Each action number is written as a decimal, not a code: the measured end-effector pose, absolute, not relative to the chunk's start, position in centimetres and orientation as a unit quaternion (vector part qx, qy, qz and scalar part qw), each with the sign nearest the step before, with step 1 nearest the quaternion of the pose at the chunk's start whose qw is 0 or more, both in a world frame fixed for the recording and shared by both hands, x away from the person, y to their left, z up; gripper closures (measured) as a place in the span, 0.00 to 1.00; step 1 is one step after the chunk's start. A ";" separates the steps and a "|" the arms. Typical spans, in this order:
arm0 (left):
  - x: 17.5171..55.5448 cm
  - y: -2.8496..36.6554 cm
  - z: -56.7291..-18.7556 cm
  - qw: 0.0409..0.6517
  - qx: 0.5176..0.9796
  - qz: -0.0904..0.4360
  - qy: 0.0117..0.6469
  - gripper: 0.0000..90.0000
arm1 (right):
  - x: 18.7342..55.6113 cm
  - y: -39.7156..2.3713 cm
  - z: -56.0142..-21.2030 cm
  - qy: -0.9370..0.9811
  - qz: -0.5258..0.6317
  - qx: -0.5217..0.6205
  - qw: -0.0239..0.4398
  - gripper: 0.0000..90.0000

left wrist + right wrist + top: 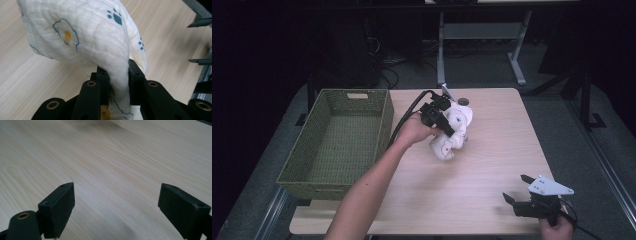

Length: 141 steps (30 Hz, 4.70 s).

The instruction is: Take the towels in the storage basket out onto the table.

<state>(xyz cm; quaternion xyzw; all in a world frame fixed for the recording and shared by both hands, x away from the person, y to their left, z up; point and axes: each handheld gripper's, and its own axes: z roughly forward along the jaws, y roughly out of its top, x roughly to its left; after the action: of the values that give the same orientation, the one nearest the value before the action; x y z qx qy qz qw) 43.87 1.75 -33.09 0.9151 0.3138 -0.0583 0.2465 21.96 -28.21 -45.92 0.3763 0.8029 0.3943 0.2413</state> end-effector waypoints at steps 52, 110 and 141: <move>44.4 -5.1 -40.1 0.156 0.941 -0.045 0.297 0.76 | 22.0 -28.3 -46.0 0.804 0.392 0.375 0.242 0.15; 40.9 -0.1 -37.2 0.246 0.922 -0.038 0.298 0.42 | 22.1 -28.8 -46.0 0.800 0.384 0.388 0.249 0.15; 37.0 4.0 -37.5 0.285 0.917 -0.045 0.274 0.40 | 22.2 -28.8 -46.3 0.802 0.372 0.392 0.252 0.15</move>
<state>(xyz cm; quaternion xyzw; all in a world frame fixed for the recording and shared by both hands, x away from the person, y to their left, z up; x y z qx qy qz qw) 37.04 4.01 -37.52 0.9173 0.2737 -0.0455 0.2855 22.17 -28.77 -46.26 0.3925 0.8025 0.3719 0.2524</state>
